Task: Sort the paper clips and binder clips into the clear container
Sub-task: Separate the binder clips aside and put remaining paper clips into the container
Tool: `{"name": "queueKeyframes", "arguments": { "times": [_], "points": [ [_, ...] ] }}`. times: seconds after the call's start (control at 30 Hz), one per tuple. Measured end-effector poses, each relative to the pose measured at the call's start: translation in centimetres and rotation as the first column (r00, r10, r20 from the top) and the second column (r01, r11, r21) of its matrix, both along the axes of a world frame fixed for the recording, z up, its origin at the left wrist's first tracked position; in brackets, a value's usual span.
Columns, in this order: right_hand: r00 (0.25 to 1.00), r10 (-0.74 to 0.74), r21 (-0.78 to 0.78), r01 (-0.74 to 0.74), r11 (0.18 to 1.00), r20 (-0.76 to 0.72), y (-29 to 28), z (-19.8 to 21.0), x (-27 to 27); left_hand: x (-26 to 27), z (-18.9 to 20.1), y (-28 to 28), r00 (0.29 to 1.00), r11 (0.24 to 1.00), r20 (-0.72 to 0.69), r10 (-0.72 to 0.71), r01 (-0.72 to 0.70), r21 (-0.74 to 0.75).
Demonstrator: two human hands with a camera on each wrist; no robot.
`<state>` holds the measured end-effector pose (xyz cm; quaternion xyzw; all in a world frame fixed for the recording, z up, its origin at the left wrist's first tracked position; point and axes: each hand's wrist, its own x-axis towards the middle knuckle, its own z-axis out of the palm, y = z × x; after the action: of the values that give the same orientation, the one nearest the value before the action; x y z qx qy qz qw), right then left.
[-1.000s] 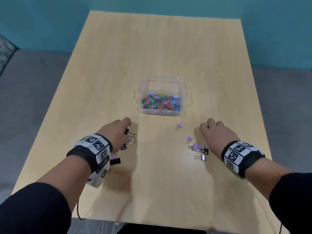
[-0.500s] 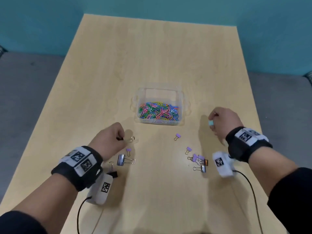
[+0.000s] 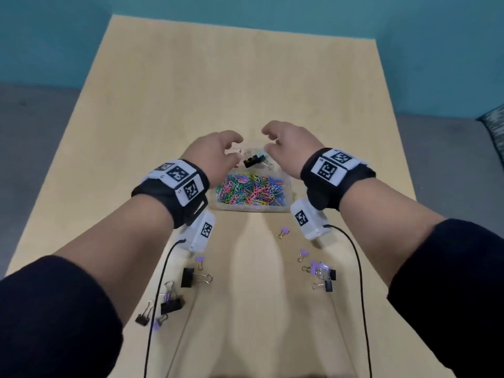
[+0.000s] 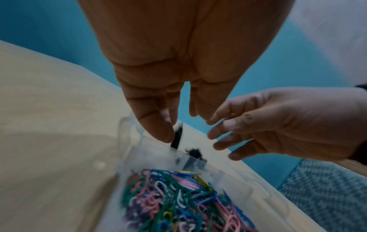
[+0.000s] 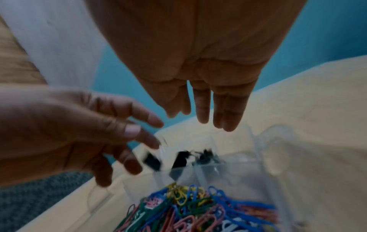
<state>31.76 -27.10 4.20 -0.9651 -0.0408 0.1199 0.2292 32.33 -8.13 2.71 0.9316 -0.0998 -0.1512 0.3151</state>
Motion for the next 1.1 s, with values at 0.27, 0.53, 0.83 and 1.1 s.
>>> {"name": "queueKeyframes", "arguments": {
  "times": [0.27,0.53,0.83,1.1],
  "points": [
    [0.941,-0.027,-0.183,-0.037,0.982,-0.336,-8.2,-0.9,-17.0,-15.1,1.1,11.1,0.983,0.967,-0.063,0.173,-0.158,0.2],
    [0.952,-0.132,-0.099,0.109,0.989,-0.275,-6.0,-4.8,-26.2,-27.1,-0.4,11.3,0.905,0.926,-0.255,0.341,-0.277,0.258],
    [0.959,-0.227,-0.074,0.218,0.973,-0.172,-4.9,-5.4,-24.5,-25.7,-3.7,9.0,0.912,0.903,-0.122,0.392,-0.355,0.243],
    [0.968,-0.165,-0.101,0.148,0.984,-0.189,-5.2,-5.2,-23.4,-23.7,-3.5,8.0,0.917,0.91,-0.135,0.376,-0.337,0.243]
  ]
}}
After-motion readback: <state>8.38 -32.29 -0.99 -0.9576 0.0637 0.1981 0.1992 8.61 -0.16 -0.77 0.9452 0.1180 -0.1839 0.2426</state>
